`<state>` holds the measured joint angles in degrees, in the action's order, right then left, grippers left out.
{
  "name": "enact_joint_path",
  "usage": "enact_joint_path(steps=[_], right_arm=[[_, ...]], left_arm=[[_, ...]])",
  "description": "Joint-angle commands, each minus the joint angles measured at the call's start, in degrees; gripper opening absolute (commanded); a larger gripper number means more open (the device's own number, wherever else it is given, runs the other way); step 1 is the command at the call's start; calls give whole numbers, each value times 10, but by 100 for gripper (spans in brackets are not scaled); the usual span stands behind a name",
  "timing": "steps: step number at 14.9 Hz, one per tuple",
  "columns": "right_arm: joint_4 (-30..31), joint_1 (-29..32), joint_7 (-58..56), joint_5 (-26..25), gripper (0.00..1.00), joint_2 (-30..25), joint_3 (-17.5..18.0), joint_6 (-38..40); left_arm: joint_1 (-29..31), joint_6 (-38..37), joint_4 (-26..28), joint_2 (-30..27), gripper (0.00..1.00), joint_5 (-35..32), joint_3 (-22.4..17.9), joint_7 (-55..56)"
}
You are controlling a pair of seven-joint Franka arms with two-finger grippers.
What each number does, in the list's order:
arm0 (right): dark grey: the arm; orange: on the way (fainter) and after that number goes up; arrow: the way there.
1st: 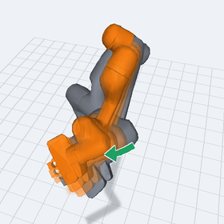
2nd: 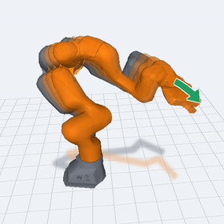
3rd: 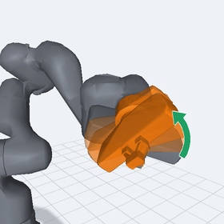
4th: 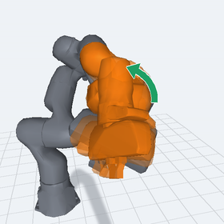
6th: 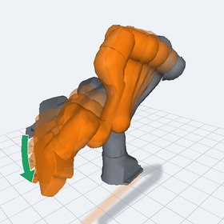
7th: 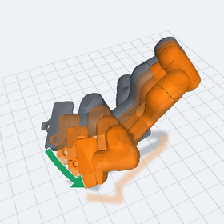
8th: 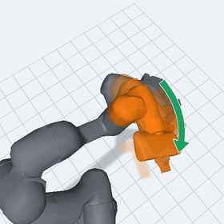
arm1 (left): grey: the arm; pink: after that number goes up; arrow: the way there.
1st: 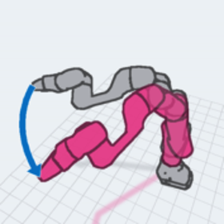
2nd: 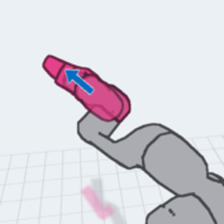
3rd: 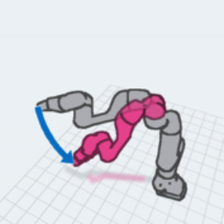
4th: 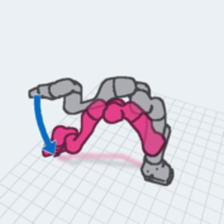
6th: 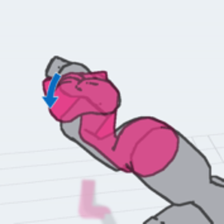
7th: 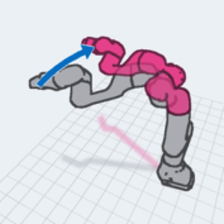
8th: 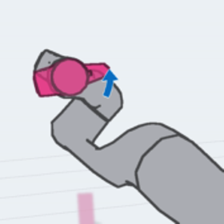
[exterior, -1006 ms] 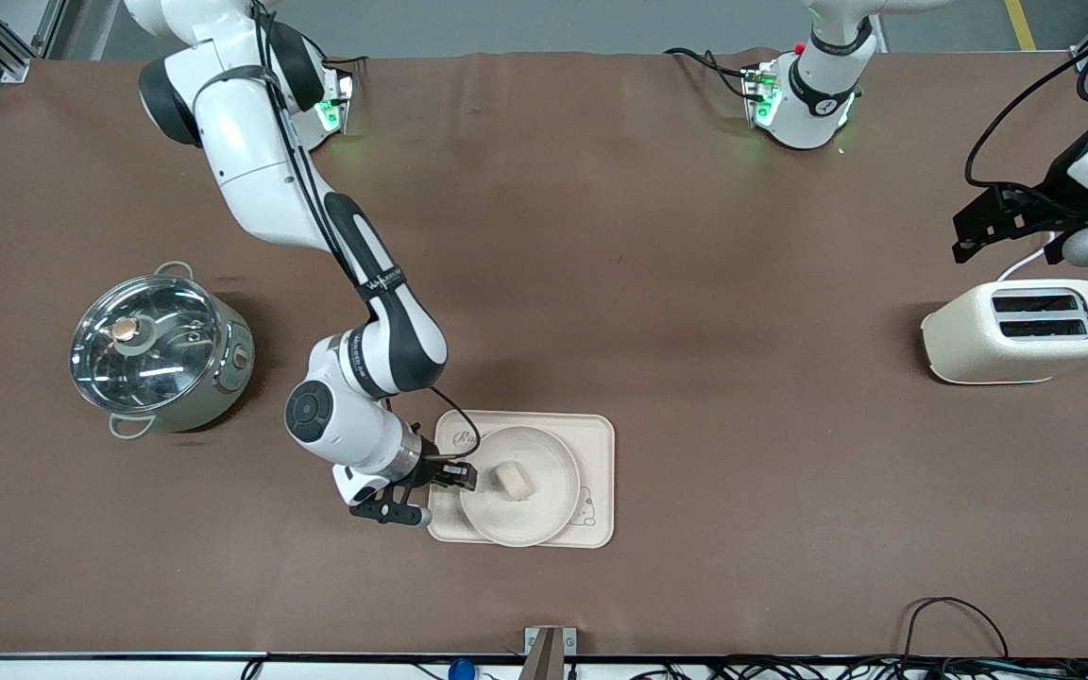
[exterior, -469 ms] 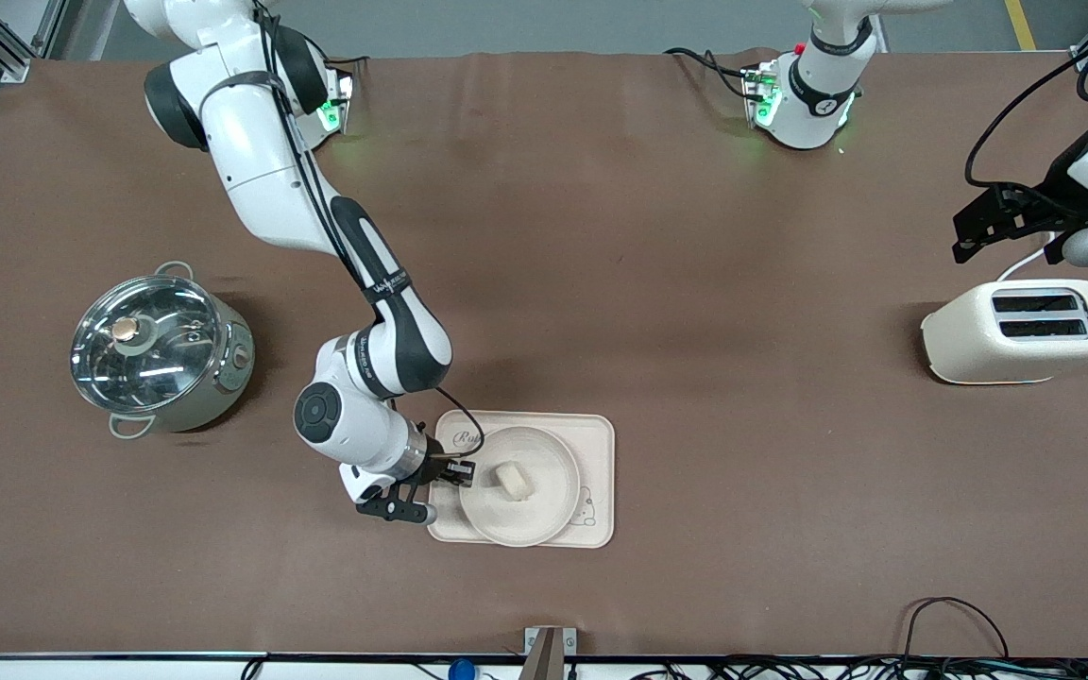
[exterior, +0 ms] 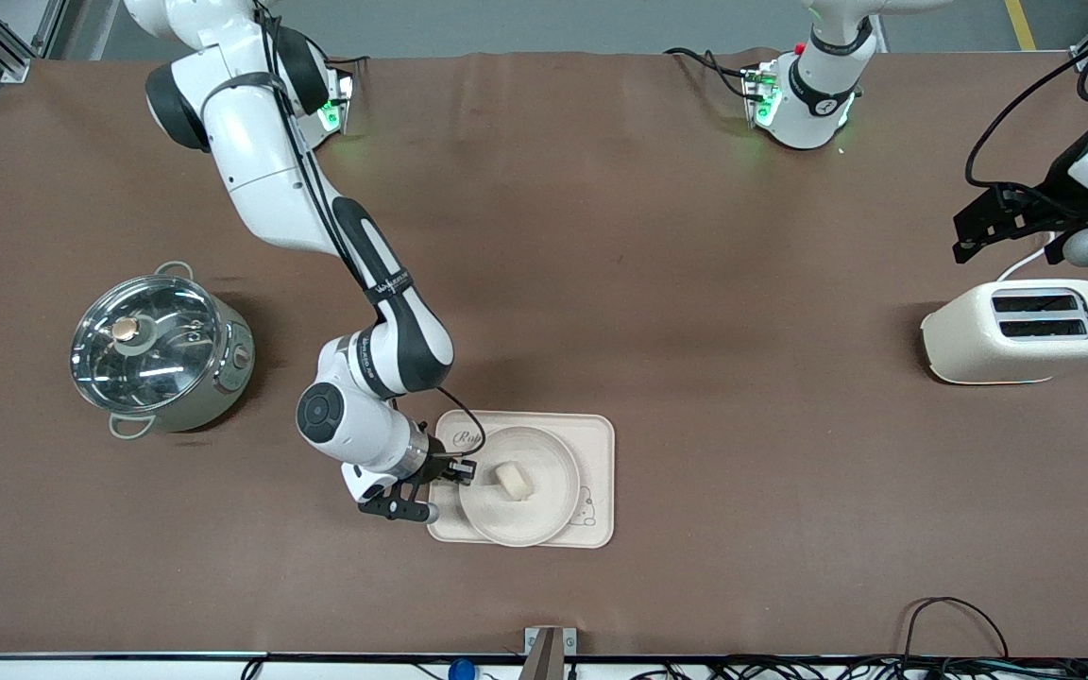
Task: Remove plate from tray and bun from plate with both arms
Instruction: 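Lower the right gripper onto the white plate rim and close it, then lift the plate with the bun off the tray and set it beside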
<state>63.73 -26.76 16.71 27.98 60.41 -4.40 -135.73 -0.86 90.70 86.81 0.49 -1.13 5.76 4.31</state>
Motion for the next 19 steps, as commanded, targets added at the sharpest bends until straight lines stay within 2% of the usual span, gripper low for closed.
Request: enact_joint_path(steps=[1, 7, 13, 16, 19], right_arm=[[0, -4, 3, 11, 5, -1, -6, 6], [-2, -5, 3, 8, 1, -26, -11, 57], [11, -5, 0, 11, 1, -96, -17, 140], [90, -14, -9, 11, 1, -150, -3, 158], [211, -16, -26, 11, 1, -213, 38, 98]], left_arm=[[2, -11, -7, -1, 100, -11, 3, -11], [2, -11, -6, -1, 100, -12, 2, -11], [3, -11, -6, 0, 100, -12, 2, -11], [3, -11, -6, 0, 100, -12, 2, -11], [3, -11, -6, 0, 100, -12, 2, -9]])
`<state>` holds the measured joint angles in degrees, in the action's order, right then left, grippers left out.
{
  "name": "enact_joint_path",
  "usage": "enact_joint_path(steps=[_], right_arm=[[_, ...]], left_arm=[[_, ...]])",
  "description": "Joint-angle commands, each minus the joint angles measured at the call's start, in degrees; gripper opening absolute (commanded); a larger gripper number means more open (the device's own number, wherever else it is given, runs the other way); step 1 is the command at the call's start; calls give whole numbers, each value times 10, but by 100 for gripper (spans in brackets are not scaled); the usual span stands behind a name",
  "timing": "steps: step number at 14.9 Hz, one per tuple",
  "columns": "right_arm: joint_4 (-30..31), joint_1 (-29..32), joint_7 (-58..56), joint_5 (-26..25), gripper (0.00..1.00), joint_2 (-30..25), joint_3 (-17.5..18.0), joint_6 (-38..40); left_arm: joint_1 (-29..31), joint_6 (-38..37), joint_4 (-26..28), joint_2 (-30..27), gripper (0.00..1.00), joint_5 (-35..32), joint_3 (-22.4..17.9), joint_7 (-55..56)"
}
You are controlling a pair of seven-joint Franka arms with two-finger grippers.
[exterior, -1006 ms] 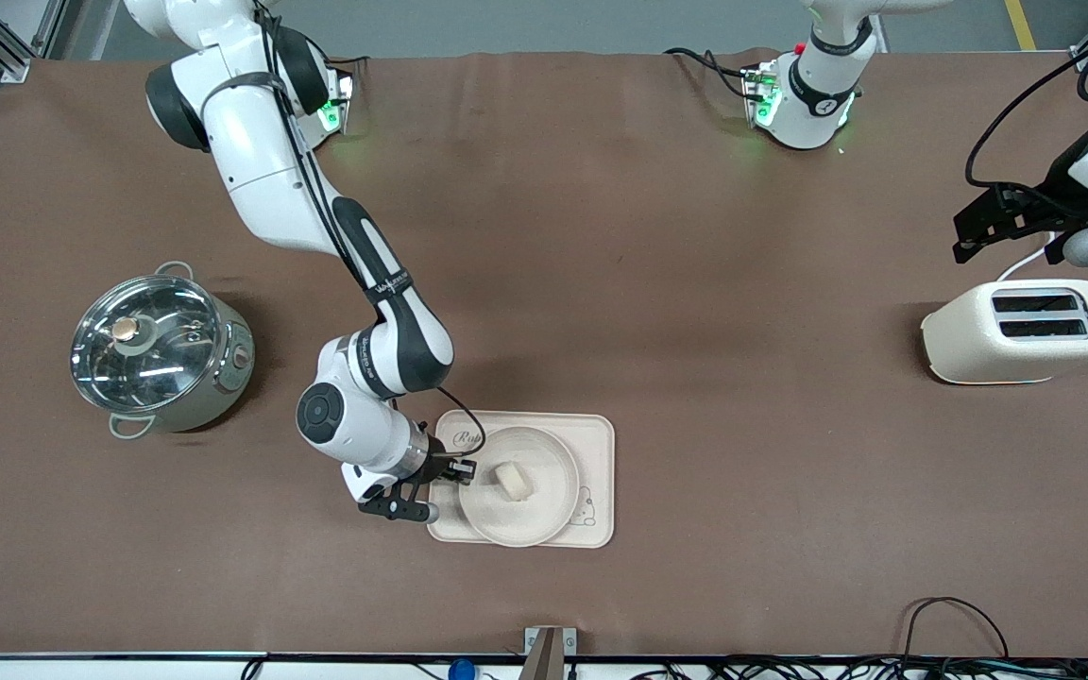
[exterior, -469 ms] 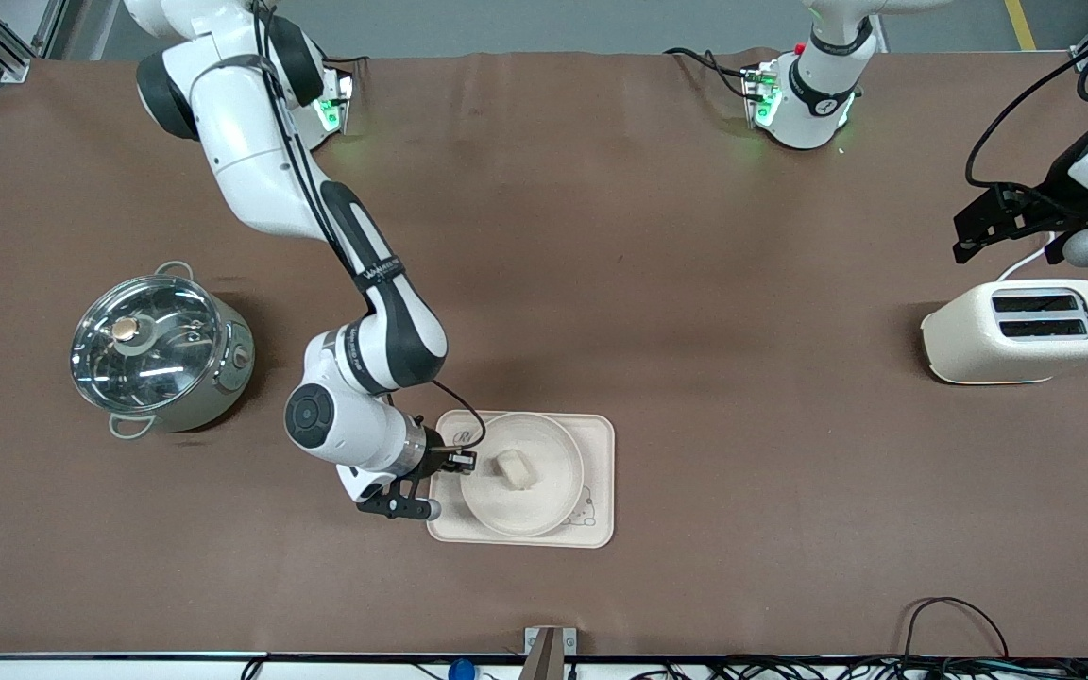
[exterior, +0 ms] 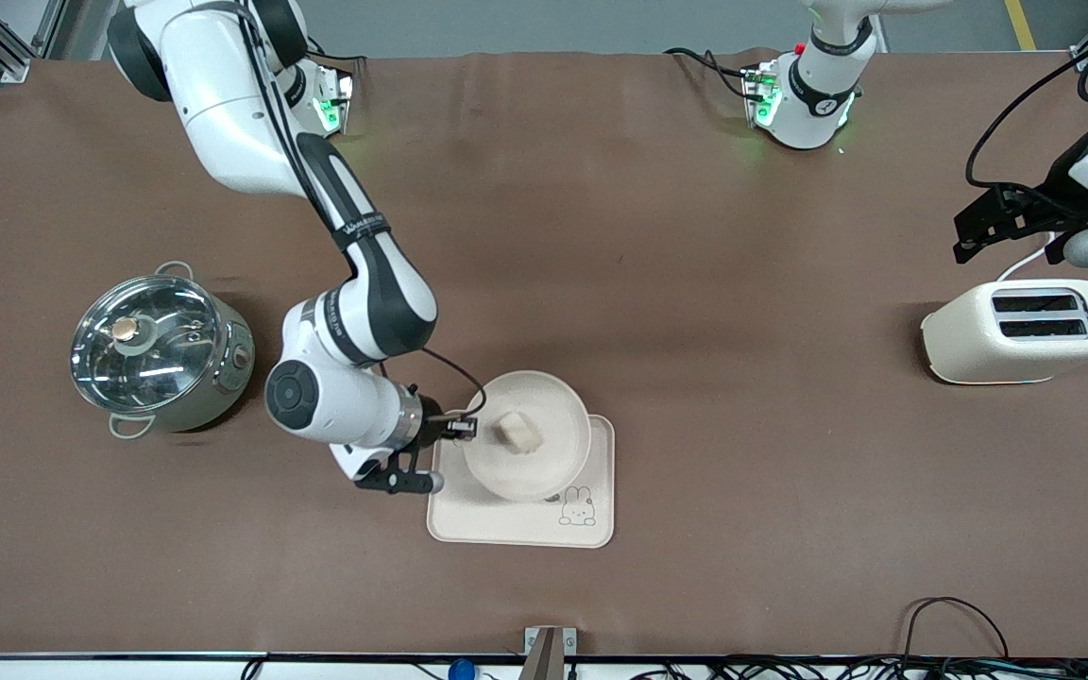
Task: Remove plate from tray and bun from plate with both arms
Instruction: 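Lift the plate with the bun off the tray and set it beside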
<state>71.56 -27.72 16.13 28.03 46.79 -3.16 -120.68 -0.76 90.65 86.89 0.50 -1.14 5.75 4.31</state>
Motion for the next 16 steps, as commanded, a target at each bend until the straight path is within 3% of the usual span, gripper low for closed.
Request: enact_joint_path(steps=[1, 4, 7, 9, 14, 15, 16], right_arm=[[182, -7, -26, 11, 1, -96, 49, -96], [297, -7, -35, 11, 1, -134, 110, -207], [387, -7, -51, 11, 1, -143, 143, -313], [422, -7, -71, 11, 1, -143, 146, -345], [434, 1, -106, 12, 5, -146, 135, -337], [431, 2, -108, 12, 26, -147, 127, -324], [424, 3, -109, 12, 67, -147, 119, -304]], left_arm=[[2, -11, -7, -1, 100, -11, 2, -9], [2, -11, -7, -1, 100, -11, 2, -9], [2, -11, -6, -1, 100, -11, 2, -9], [2, -11, -6, -1, 100, -11, 2, -9], [2, -11, -6, -1, 100, -11, 2, -7], [2, -11, -6, -1, 100, -11, 2, -5], [1, -11, -6, -1, 100, -11, 2, -3]])
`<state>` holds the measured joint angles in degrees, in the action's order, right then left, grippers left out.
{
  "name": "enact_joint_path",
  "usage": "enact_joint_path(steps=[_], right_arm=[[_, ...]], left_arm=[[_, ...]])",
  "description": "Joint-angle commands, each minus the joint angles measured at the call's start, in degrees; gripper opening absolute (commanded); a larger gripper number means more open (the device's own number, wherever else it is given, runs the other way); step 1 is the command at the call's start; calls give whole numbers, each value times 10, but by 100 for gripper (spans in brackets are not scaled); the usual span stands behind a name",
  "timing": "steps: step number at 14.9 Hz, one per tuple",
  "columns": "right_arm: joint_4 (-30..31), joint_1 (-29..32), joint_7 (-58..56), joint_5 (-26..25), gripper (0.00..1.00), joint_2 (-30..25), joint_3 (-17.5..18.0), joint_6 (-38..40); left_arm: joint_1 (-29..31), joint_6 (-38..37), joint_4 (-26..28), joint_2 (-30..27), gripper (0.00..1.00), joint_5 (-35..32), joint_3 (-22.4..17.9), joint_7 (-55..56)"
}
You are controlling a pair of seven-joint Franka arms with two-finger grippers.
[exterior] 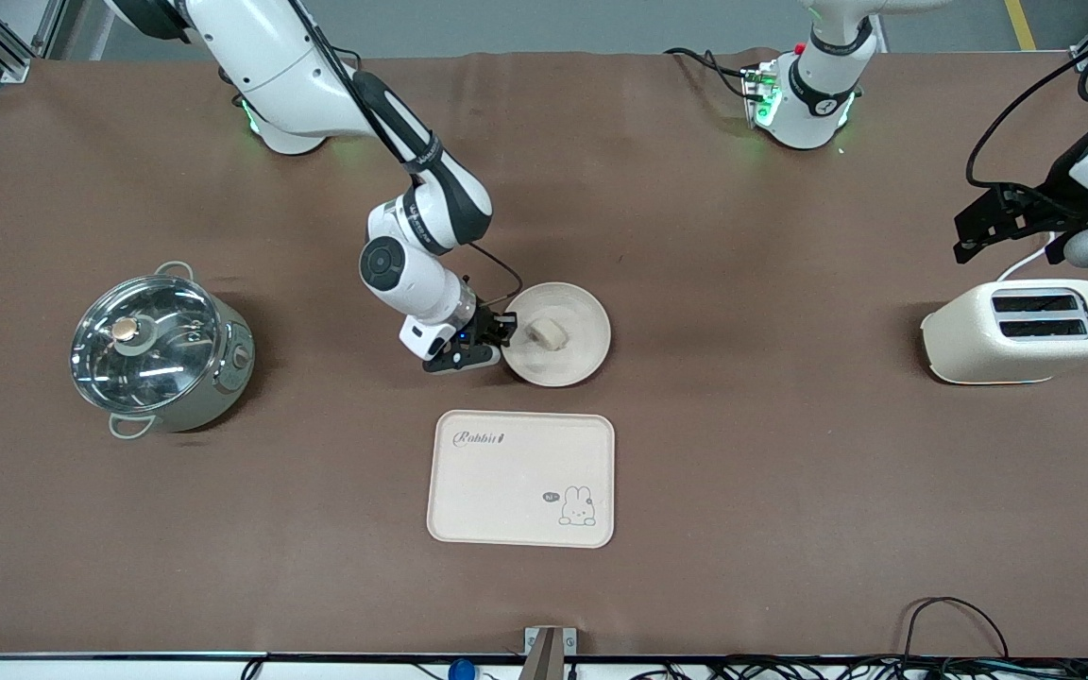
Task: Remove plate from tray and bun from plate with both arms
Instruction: 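Lift the plate with the bun off the tray and set it beside, then open the right gripper and withdraw while the left gripper reaches the bun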
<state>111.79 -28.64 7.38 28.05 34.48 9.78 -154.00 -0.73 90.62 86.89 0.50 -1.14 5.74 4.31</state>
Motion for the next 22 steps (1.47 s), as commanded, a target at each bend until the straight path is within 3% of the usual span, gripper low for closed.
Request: enact_joint_path(steps=[1, 2, 5, 7, 9, 12, 15, 18, 22], right_arm=[[14, 12, -19, 12, 88, -27, -17, 40], [12, 13, -19, 12, 100, -36, -20, 50], [-3, 30, -23, 6, 100, -80, -41, 114], [-4, 31, -23, 3, 100, -134, -83, 173], [-11, 72, -23, -29, 100, -183, -96, 238], [-25, 124, -22, -160, 100, -246, -98, 313], [-32, 170, -25, -254, 100, -306, -98, 373], [-62, 200, -26, -259, 100, -356, -106, 481], [-135, 201, -102, -259, 100, -377, -170, 592]], left_arm=[[1, -11, -5, -1, 100, -11, 2, -3], [2, -14, -4, -1, 100, -11, 3, -2], [-4, -26, -2, -1, 100, -1, 6, 17], [-22, -26, -2, 4, 100, 4, 36, 85], [-37, -17, -2, 25, 100, 27, 78, 165], [-75, 59, -3, 103, 100, 27, 133, 288], [-149, 186, -4, 200, 100, 2, 136, 404], [-210, 291, -4, 293, 100, -58, 136, 514], [-272, 380, -7, 389, 100, -112, 132, 608]])
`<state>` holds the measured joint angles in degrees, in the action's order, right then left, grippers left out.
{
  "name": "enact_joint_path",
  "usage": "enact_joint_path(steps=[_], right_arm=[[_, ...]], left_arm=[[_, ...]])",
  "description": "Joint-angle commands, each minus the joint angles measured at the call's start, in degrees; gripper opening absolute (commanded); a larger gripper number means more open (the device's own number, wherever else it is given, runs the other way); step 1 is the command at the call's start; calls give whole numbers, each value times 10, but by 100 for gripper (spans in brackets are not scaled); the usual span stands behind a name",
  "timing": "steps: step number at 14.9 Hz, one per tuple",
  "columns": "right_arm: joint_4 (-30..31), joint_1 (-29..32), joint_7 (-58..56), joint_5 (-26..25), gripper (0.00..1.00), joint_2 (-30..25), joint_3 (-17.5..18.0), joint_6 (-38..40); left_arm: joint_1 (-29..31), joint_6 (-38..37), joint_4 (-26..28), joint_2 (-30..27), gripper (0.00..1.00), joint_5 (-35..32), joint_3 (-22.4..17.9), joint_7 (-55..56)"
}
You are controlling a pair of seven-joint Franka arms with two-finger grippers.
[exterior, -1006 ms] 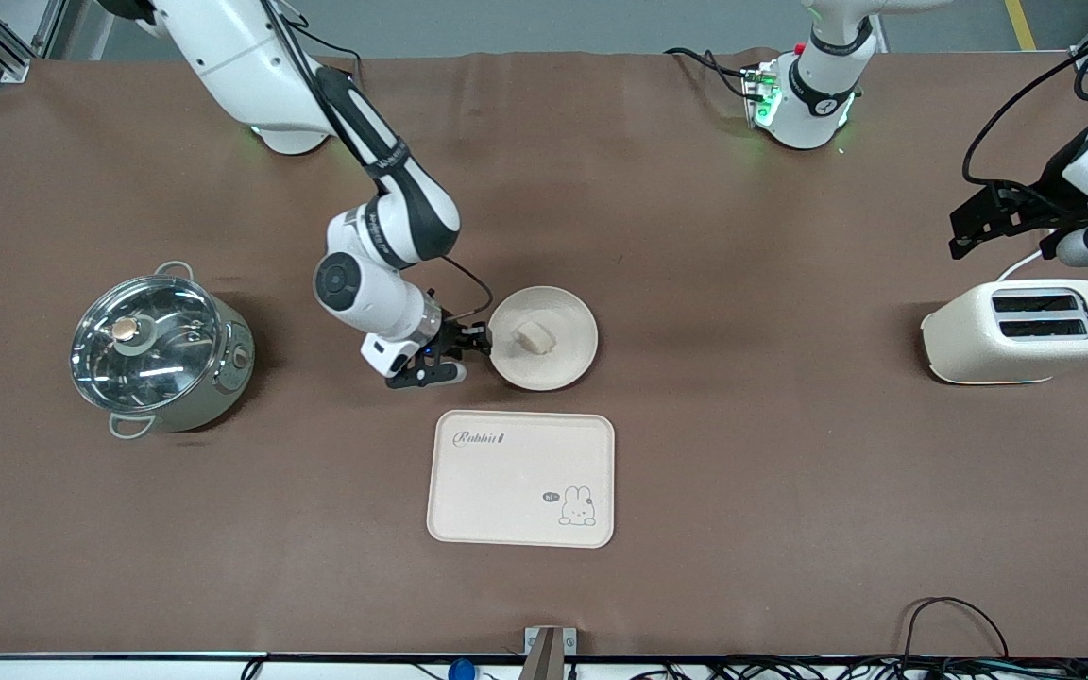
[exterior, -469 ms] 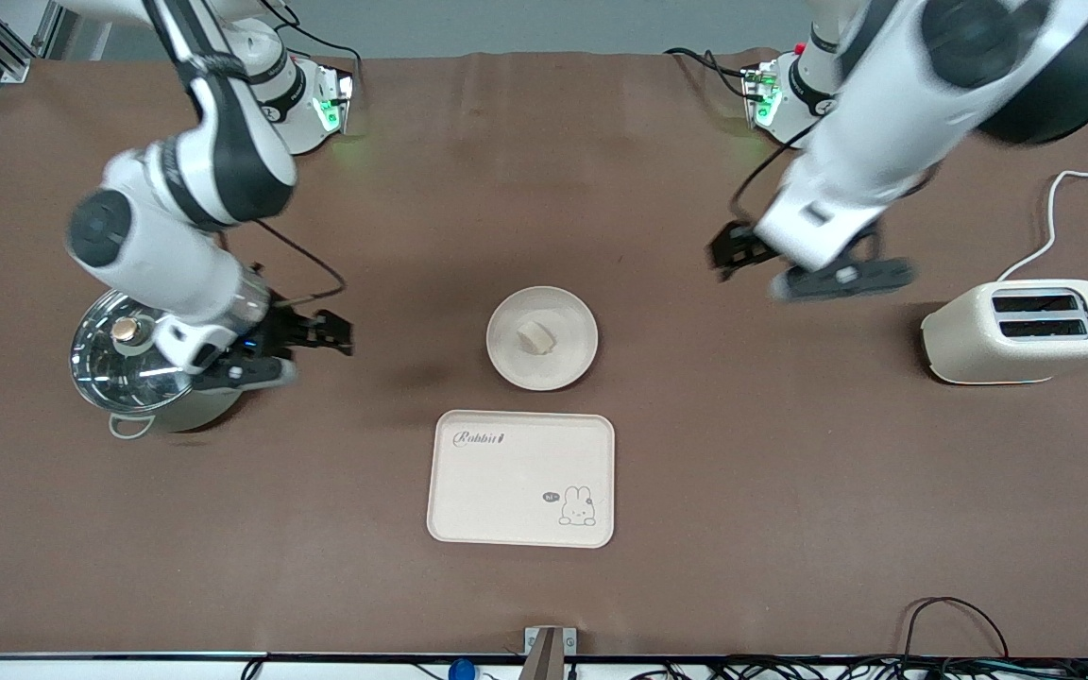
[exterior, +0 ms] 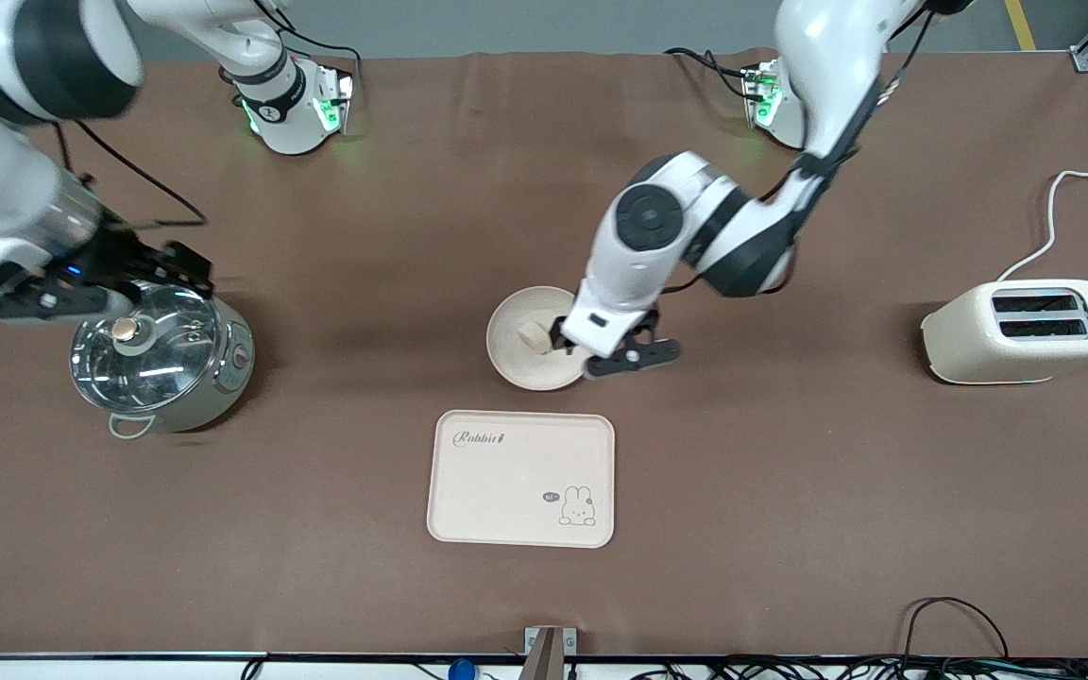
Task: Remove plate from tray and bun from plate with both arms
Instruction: 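Grasp the small bun on the plate with the left gripper and lift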
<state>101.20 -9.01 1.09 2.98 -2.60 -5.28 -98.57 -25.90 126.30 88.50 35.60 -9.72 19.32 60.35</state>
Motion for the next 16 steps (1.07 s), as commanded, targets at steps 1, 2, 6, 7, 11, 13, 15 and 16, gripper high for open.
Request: enact_joint_path(steps=[1, 2, 6, 7, 11, 13, 15, 16], right_arm=[[-48, 5, -55, -9, 100, -7, -31, 51], [-61, 5, -70, -9, 100, -7, -38, 61], [-80, 8, -110, -17, 100, -5, -53, 62], [-86, 10, -111, -28, 100, -4, -53, 62], [-92, 16, -110, -32, 100, 1, -52, 61], [-92, 11, -108, -32, 100, 1, -54, 63], [-93, 15, -109, -26, 100, 2, -54, 62], [-97, 15, -108, -25, 100, 3, -54, 62]], left_arm=[[-26, 50, -24, 56, 100, -28, -4, 88], [-27, 81, -25, 75, 100, -28, -4, 128], [-61, 149, -25, 123, 100, -30, -14, 229], [-61, 149, -25, 125, 100, -30, -15, 238], [-65, 149, -18, 126, 95, -33, -15, 253], [-65, 149, -13, 125, 57, -36, -14, 252], [-63, 149, -13, 125, 28, -36, -14, 252], [-64, 149, -13, 125, 17, -36, -14, 253]])
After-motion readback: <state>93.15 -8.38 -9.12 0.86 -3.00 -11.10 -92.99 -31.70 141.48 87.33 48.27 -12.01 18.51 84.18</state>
